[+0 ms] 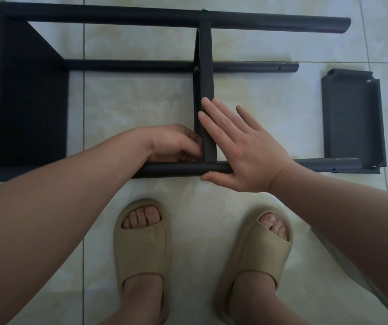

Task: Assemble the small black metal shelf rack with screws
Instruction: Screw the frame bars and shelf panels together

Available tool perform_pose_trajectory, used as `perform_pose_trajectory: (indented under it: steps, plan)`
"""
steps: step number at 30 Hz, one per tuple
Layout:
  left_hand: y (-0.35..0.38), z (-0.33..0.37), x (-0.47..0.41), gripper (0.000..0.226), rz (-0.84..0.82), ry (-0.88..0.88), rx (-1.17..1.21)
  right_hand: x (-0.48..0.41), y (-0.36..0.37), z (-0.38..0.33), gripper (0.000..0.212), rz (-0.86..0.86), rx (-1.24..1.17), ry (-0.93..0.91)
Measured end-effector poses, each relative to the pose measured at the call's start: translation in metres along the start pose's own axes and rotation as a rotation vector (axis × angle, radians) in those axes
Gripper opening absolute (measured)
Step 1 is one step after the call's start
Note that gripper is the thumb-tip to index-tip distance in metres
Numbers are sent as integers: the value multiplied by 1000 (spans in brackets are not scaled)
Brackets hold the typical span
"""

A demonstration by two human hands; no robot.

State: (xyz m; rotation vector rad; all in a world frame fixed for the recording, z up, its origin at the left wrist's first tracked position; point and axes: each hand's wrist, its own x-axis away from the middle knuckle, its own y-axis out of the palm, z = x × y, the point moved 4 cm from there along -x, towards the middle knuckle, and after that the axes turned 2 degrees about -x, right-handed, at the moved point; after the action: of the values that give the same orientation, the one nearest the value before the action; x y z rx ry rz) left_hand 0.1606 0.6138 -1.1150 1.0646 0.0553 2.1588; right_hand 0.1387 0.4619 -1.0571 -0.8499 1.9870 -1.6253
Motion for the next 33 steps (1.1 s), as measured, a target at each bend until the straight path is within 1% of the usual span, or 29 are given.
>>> perform_pose_trajectory:
  steps: [3, 6, 7, 9, 11, 15, 22, 25, 26, 27, 29, 30, 33]
  plan:
    - [0, -2, 0, 21, -25, -14, 16, 0, 0, 0, 101, 2, -2, 2]
    - [2, -3, 1, 31, -68, -35, -40, 0, 0, 0, 101, 0, -2, 2]
    - [2, -3, 1, 30, -70, -35, -61, 0, 0, 0, 101, -2, -2, 2]
    - [2, -2, 1, 16, -53, -29, -77, 0, 0, 0, 101, -6, 0, 3]
    - [1, -3, 0, 9, -26, -22, -68, 0, 0, 0, 101, -8, -1, 4]
    - [-3, -3, -1, 15, -4, -18, -62, 0, -1, -1, 101, -21, -4, 7]
    - [1, 1, 2, 19, -37, -9, -16, 0, 0, 0, 101, -21, -10, 2]
    - [0, 2, 2, 20, 55, -18, -24, 0, -1, -1, 101, -42, -29, 7]
    - [-2, 2, 3, 20, 122, -31, -88, 0, -1, -1, 101, -64, -43, 15]
    - [-6, 2, 4, 19, 202, -40, -222, 1, -1, -1, 102, -95, -64, 31]
    - [-10, 6, 11, 17, 330, -29, -569, 1, -4, 0, 103, -172, -125, 71]
    - [-10, 7, 15, 16, 369, -15, -671, 0, -6, 0, 104, -217, -162, 94]
    - [-8, 9, 34, 17, 399, -15, -745, 3, -15, -1, 104, -321, -275, 197]
